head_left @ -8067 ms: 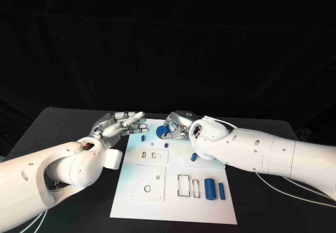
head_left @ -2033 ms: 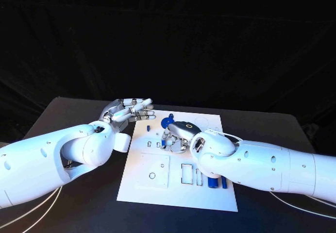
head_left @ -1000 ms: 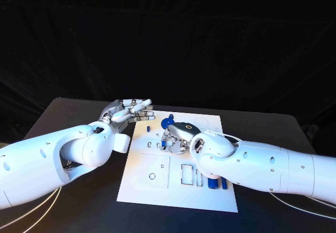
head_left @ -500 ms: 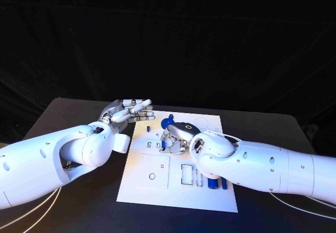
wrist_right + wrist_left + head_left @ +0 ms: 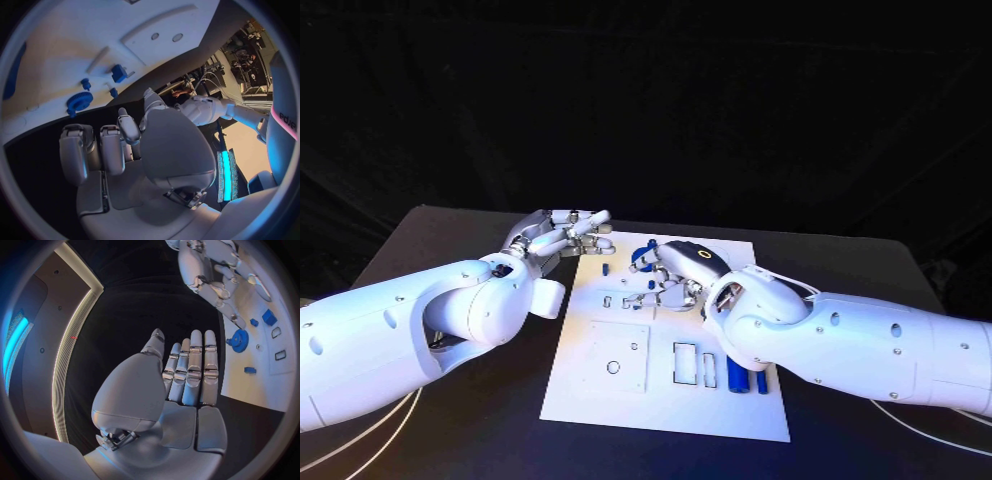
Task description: Assemble the parts on the task board
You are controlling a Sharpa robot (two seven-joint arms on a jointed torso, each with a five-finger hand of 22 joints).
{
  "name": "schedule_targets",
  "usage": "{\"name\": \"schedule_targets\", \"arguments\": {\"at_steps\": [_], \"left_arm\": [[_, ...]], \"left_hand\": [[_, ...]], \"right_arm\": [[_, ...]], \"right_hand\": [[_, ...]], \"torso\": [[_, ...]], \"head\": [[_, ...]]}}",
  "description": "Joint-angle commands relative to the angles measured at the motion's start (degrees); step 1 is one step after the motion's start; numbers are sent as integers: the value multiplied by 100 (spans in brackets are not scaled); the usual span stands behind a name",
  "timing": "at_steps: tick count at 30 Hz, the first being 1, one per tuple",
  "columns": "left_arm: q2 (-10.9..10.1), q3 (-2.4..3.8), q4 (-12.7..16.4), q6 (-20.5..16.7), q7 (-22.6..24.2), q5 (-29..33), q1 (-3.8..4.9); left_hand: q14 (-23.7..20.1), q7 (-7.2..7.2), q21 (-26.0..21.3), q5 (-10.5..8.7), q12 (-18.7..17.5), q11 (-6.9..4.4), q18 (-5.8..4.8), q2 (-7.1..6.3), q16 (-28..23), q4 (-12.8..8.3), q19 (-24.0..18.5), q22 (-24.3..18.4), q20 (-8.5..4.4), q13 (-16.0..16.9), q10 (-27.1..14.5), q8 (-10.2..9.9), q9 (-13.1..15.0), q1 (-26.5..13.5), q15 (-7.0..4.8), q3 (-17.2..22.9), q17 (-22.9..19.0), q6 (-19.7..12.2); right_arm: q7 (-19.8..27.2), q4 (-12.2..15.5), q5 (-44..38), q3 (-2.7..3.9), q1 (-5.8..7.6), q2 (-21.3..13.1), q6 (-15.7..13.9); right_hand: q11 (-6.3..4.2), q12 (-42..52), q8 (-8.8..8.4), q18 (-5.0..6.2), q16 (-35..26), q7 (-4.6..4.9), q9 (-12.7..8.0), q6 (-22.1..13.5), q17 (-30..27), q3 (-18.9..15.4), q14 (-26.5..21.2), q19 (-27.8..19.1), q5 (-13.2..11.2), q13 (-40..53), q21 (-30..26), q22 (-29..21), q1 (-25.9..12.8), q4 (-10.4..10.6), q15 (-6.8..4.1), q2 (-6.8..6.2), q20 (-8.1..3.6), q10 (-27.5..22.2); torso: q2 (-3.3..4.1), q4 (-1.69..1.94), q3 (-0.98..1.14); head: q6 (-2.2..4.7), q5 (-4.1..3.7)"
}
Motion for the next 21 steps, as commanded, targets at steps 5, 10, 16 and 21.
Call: {"name": "schedule_targets", "arguments": {"at_steps": [5,10,16,21], "left_arm": [[78,6,-297,731,-1309,-1715,45],[279,5,-675,1214,-2164,-2835,255],[618,0,-1015,1828,-3210,-4259,471],[969,-38,-1268,2260,-4068,-5080,612]], "left_hand": [[1357,-356,973,90,643,-485,25,22,1943,186,1161,481,-592,430,1027,214,137,-264,-509,-198,1475,446],[1587,-563,2124,37,1366,-700,-40,62,6039,134,1703,1388,-914,1087,1320,376,316,-109,-735,-93,5689,672],[1589,-681,4261,1,3277,-788,-334,-34,7368,546,1881,3810,-985,3015,1035,597,715,-618,-851,-164,7218,671],[1668,-737,5143,18,4755,-803,-449,-73,7692,866,1951,4936,-1026,4544,1041,868,1105,-926,-844,-372,7632,664]], "right_arm": [[1276,388,2310,31,360,-804,6],[1310,557,2833,35,511,-1397,123],[1288,531,3073,36,556,-1723,146],[1248,510,3113,36,567,-1837,150]], "right_hand": [[-58,-260,168,204,-286,-61,30,178,-5,81,219,-136,162,-264,-430,756,162,-73,-59,134,-43,-230],[-71,-270,208,202,-307,-75,32,204,-19,64,223,-129,224,-284,-441,753,144,-72,-73,155,-57,-221],[-84,-278,247,199,-315,-89,29,208,-10,39,237,-115,390,-305,-448,753,121,-69,-88,169,-74,-209],[-89,-277,260,197,-314,-92,27,206,-1,32,244,-106,443,-309,-445,757,122,-74,-92,172,-79,-203]], "torso": [[-130,-55,31],[-202,-78,42],[-267,-90,69],[-287,-78,84]], "head": [[-32,51],[-72,66],[-130,124],[-163,141]]}}
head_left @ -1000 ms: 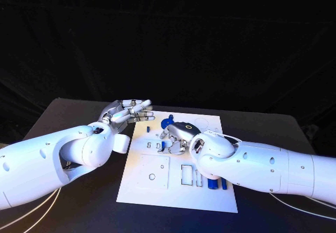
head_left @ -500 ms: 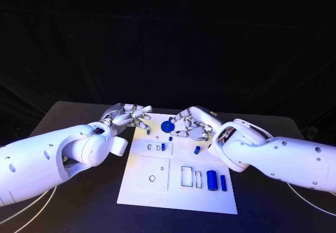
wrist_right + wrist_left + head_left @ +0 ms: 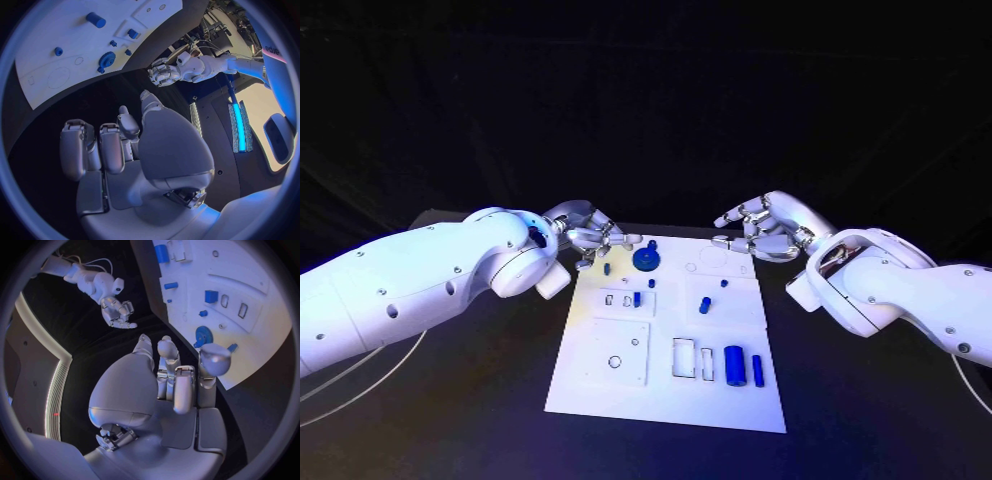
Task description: Assemble the parts on the task board
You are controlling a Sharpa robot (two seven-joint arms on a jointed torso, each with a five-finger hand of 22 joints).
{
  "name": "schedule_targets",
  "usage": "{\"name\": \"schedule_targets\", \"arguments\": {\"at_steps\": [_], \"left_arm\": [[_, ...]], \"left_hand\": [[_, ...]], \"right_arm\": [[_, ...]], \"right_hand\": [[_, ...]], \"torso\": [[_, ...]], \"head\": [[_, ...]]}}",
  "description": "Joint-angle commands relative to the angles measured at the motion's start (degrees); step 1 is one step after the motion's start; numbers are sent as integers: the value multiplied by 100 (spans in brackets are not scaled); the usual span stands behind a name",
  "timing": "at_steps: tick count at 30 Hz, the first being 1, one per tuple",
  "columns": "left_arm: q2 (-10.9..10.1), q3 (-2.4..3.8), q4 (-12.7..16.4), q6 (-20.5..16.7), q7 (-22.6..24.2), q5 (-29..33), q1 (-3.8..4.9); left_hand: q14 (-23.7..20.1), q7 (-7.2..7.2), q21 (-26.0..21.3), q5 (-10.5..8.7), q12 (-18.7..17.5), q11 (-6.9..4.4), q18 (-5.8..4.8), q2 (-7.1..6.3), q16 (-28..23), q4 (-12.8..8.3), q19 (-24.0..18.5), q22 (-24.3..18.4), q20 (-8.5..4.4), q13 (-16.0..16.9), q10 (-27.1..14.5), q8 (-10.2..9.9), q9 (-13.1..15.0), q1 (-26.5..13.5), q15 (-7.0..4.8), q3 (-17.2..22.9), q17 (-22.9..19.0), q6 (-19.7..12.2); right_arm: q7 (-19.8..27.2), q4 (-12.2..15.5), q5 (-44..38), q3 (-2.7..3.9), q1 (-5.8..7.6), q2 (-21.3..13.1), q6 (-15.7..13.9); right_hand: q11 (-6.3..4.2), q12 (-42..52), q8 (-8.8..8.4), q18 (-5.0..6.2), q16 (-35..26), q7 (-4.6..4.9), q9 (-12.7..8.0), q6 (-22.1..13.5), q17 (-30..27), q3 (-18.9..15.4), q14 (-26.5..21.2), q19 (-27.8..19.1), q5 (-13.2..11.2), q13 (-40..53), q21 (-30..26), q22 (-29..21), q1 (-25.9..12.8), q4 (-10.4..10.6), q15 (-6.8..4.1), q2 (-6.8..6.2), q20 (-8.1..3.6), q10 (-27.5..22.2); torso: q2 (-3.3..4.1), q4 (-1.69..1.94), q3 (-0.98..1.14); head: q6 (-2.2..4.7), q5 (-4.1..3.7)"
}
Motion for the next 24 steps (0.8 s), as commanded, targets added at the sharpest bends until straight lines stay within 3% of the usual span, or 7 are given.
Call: {"name": "schedule_targets", "arguments": {"at_steps": [1,6,13,24], "left_arm": [[142,-21,-112,751,-1195,-1268,56],[499,-60,-352,1163,-1949,-1719,147],[860,-96,-642,1589,-2482,-2078,199],[1293,-163,-984,1828,-2529,-2176,204]], "left_hand": [[528,-55,356,6,559,-36,-141,-9,111,118,45,448,6,579,9,149,223,-98,-32,-94,1272,-50],[578,-97,846,-9,1207,-60,-225,66,248,157,107,1113,-12,1271,20,431,692,-346,-59,-339,1454,-182],[578,-93,971,4,1301,-64,-241,120,248,156,102,1273,-12,1396,-44,568,987,-433,-57,-456,1455,-328],[587,-75,1037,4,1341,-47,-251,-29,270,141,91,1365,2,1467,-89,643,1208,-267,-43,-469,1484,-458]], "right_arm": [[91,-6,255,0,3,-22,117],[45,-33,227,0,5,-56,114],[11,-40,220,0,5,-79,92],[1,-48,208,0,5,-79,52]], "right_hand": [[-32,-19,32,67,-30,-11,3,26,7,-37,244,-1,31,-8,-32,755,-2,-8,-49,61,-37,-2],[-34,-19,39,65,-31,-12,2,24,9,-42,246,6,60,-11,-29,758,-4,-9,-51,62,-39,0],[-35,-19,48,64,-33,-14,0,19,11,-53,250,11,108,-16,-30,759,-14,-6,-53,62,-43,5],[-37,-45,71,68,-53,-13,-12,-18,0,-84,255,8,352,-54,-63,743,-47,14,-58,66,-51,-12]], "torso": [[-34,9,17],[-28,18,18],[-16,0,13],[-1,-10,6]], "head": [[-29,21],[-44,41],[-78,84],[-140,97]]}}
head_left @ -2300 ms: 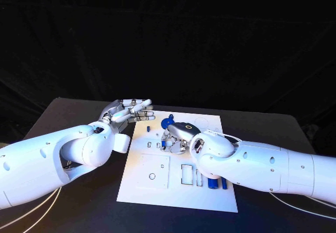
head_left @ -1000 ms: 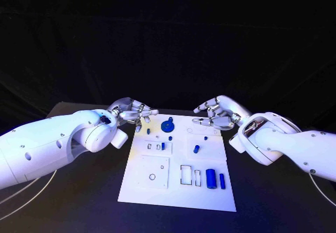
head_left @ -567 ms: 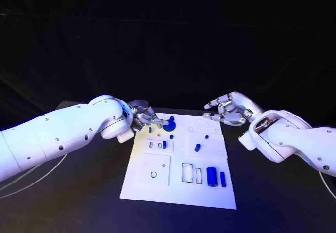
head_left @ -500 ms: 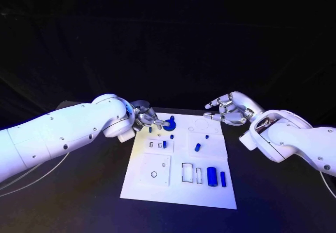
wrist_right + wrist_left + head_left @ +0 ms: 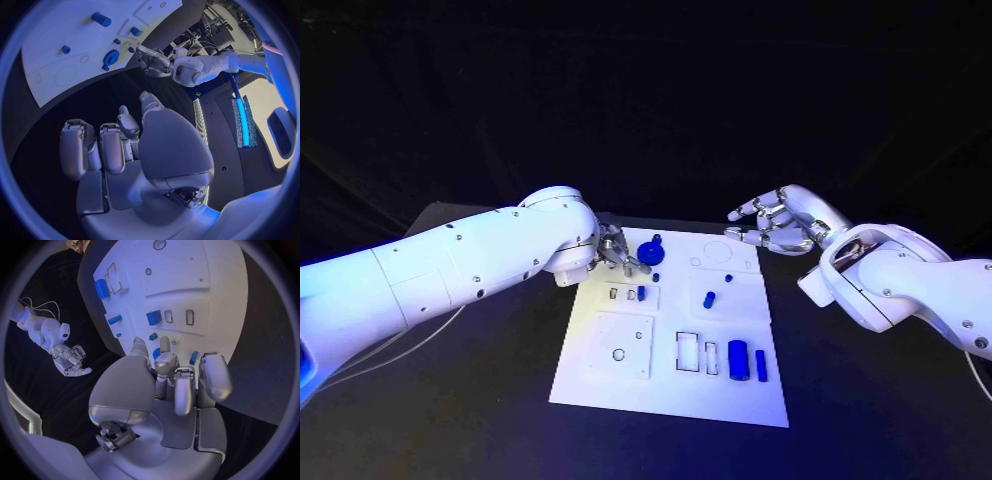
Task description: Assemble the parts on the task board
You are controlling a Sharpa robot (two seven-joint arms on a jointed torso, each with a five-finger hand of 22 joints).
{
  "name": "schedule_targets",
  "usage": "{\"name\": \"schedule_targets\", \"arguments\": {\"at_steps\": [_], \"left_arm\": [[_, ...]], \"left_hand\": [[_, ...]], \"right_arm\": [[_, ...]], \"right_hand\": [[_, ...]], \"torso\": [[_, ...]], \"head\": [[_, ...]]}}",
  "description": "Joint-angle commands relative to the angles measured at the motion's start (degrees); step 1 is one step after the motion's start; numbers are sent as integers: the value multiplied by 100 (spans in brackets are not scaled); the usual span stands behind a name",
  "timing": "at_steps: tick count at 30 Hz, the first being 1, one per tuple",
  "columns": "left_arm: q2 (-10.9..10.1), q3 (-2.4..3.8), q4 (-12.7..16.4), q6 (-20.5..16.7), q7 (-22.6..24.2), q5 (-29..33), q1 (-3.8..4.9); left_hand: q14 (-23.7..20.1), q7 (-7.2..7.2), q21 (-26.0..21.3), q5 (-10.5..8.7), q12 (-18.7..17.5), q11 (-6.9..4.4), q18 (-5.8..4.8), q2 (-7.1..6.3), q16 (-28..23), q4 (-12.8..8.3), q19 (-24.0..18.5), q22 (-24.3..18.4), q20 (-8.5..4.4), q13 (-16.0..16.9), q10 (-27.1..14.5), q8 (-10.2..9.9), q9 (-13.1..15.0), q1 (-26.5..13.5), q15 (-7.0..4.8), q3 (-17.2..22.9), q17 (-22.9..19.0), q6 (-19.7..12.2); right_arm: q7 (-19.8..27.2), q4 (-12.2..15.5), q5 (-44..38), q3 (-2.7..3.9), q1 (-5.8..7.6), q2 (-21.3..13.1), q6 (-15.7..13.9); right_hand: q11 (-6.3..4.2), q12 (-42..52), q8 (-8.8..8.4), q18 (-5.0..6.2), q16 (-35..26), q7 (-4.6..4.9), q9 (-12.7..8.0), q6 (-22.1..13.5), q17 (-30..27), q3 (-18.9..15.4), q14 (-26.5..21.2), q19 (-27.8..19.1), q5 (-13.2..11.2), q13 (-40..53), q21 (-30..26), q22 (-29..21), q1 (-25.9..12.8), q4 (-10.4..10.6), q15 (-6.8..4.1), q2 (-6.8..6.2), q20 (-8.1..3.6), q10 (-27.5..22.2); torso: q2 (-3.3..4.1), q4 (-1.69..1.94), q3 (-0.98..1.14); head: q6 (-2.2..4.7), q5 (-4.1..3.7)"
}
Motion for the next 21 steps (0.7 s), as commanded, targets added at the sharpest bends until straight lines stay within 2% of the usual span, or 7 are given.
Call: {"name": "schedule_targets", "arguments": {"at_steps": [1,9,21], "left_arm": [[74,-6,-60,272,-143,-163,6],[160,-21,-102,319,-124,-128,2],[250,-55,-160,524,-128,-110,-7]], "left_hand": [[610,-4,43,3,38,-14,-81,-47,28,30,8,19,24,27,-36,34,35,-11,-24,-15,1494,-41],[614,-7,81,3,78,-15,-86,-94,38,54,7,71,30,78,-31,71,139,-146,-22,-40,1507,-74],[614,-8,113,5,91,-15,-95,-90,38,49,18,123,32,96,-31,82,181,-173,-22,-22,1507,-90]], "right_arm": [[9,-11,-11,2,0,13,22],[6,-45,-17,2,-3,41,20],[4,-75,-21,2,-11,73,28]], "right_hand": [[-37,-13,27,69,-31,-13,-11,-21,0,-37,235,7,45,-8,-32,743,-17,-2,-37,35,-52,-13],[-38,-17,35,68,-35,-14,-13,-26,-1,-42,236,11,94,-15,-34,744,-19,0,-38,35,-53,-17],[-38,-18,38,70,-37,-13,-14,-27,-4,-44,236,8,112,-18,-41,740,-20,2,-38,35,-53,-18]], "torso": [[6,-10,-1],[3,3,5],[3,-5,3]], "head": [[-28,8],[-59,2],[-83,6]]}}
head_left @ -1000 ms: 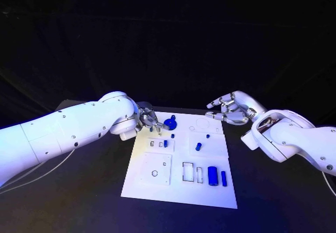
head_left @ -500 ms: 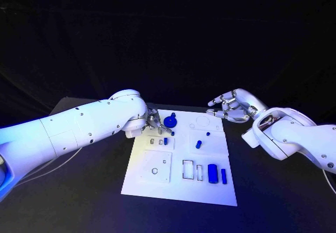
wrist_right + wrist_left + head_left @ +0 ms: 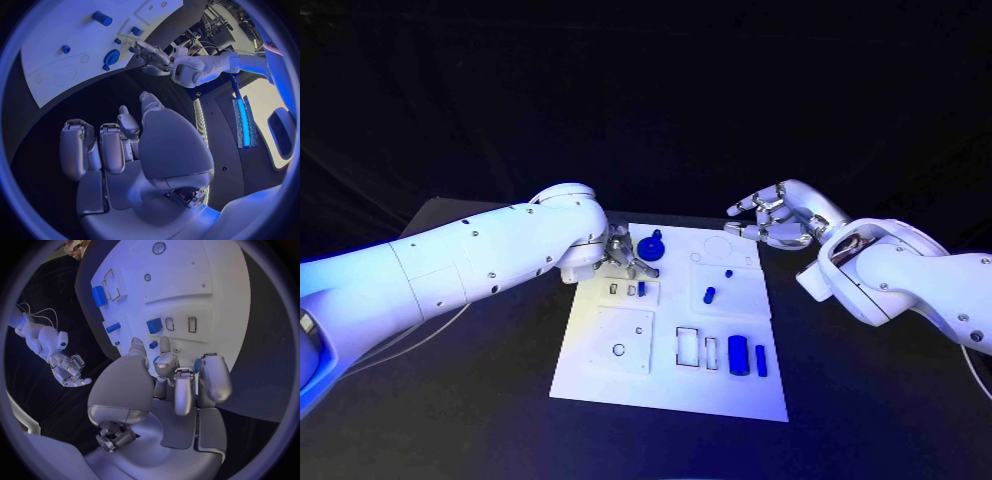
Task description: Assemble the parts on the task board
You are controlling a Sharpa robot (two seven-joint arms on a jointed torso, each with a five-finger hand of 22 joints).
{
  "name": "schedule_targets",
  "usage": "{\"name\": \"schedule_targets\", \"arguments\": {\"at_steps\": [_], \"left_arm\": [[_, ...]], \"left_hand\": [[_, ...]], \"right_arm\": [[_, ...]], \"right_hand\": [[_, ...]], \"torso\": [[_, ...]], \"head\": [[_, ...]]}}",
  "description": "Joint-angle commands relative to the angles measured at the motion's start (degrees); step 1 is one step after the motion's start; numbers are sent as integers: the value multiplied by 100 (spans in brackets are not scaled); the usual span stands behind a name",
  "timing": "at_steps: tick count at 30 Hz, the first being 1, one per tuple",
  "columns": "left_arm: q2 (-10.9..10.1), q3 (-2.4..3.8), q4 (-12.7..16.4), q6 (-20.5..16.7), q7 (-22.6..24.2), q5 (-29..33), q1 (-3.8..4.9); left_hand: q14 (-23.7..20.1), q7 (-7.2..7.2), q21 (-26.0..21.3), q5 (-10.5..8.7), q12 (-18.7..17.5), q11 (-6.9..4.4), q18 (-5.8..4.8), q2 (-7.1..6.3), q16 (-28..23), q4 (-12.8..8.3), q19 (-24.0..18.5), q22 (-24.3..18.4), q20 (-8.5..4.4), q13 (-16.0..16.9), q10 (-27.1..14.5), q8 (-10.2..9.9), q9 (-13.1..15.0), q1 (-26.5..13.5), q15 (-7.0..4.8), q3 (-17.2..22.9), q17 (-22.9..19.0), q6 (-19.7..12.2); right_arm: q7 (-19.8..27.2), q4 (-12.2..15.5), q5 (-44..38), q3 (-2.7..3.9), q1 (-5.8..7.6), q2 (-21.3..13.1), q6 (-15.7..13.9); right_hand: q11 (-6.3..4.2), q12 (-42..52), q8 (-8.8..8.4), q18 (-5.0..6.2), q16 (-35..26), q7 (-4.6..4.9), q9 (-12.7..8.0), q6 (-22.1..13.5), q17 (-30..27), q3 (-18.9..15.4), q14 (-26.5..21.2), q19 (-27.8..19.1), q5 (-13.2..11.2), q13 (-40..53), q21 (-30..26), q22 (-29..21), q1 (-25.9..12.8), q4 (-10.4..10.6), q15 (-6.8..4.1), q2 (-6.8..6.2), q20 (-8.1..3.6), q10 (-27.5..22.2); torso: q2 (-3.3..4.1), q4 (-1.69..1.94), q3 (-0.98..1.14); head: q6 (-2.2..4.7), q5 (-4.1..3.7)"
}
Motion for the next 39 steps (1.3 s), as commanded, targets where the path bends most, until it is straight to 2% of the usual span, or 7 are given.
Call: {"name": "schedule_targets", "arguments": {"at_steps": [1,9,16,31,39], "left_arm": [[45,-16,-34,221,-20,-16,-2],[100,-52,-92,320,-6,-23,-6],[138,-56,-123,396,1,-24,-12],[182,-57,-147,573,-7,-25,-20],[195,-57,-161,610,-18,-27,-21]], "left_hand": [[615,1,25,4,22,-15,-95,38,34,13,18,10,32,6,-34,35,19,-46,-22,19,1508,-45],[615,1,36,4,16,-15,-98,57,34,8,20,27,33,2,-40,40,39,-36,-21,34,1508,-53],[615,0,49,3,28,-15,-99,110,34,-4,14,42,36,20,-40,55,88,6,-21,69,1508,-68],[615,0,82,3,18,-16,-103,210,34,-35,9,87,41,24,-52,81,192,143,-20,136,1508,-101],[615,0,87,3,18,-16,-104,210,34,-45,7,94,42,26,-54,85,213,181,-20,152,1508,-108]], "right_arm": [[6,-3,-23,1,-5,8,31],[-3,-11,-23,1,-7,20,44],[-9,-22,-23,1,-10,37,57],[-14,-45,-23,1,-19,59,67],[-13,-54,-23,1,-23,68,72]], "right_hand": [[-38,-18,38,70,-37,-14,-8,-27,-3,-44,236,-13,22,-9,-17,742,-20,2,-39,35,-32,-18],[-37,-24,43,71,-40,-13,-10,-31,-4,-47,237,-15,50,-17,-24,738,-36,15,-38,46,-33,-23],[-37,-22,44,72,-41,-13,-10,-32,-6,-48,237,-15,56,-16,-25,738,-39,18,-38,49,-33,-22],[-37,-26,46,74,-45,-13,-11,-33,-11,-47,236,-21,63,-20,-36,731,-40,21,-38,54,-33,-25],[-37,-26,46,74,-45,-13,-11,-33,-11,-47,236,-21,63,-20,-36,731,-40,21,-38,54,-33,-25]], "torso": [[-2,-4,-1],[1,2,4],[4,3,-1],[3,-3,6],[7,-4,6]], "head": [[-11,-1],[-20,-4],[-40,-2],[-65,2],[-64,8]]}}
